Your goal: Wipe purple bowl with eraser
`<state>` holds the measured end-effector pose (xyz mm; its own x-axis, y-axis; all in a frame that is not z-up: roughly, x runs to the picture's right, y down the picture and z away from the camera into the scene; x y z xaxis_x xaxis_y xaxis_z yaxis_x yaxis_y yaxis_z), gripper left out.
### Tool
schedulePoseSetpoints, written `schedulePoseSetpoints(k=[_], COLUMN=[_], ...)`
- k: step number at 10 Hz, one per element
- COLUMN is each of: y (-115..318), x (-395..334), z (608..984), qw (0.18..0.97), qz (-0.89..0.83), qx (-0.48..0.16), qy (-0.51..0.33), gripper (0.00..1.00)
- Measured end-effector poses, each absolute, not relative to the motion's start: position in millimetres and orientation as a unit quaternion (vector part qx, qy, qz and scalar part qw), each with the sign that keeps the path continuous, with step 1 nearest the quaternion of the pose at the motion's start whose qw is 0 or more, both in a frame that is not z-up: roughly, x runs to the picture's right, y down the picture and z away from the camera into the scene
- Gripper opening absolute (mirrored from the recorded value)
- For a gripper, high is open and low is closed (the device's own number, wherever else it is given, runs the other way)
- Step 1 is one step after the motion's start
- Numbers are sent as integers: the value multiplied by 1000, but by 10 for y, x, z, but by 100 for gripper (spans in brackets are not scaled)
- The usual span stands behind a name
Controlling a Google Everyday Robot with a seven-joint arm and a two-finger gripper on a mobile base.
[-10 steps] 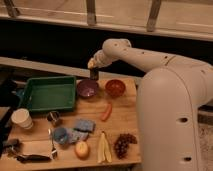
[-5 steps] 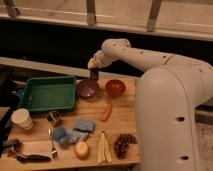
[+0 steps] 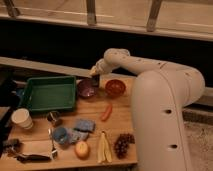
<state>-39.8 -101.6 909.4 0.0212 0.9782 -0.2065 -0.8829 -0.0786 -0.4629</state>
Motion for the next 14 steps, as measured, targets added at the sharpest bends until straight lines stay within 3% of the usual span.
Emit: schedulePoseSetpoints(k=[6, 14], y=[-993, -1057], x=[-600, -890], z=[9377, 9198], qw=[684, 739], qz=[656, 556], qx=[-291, -340], qy=[-127, -170], gripper=[0, 0])
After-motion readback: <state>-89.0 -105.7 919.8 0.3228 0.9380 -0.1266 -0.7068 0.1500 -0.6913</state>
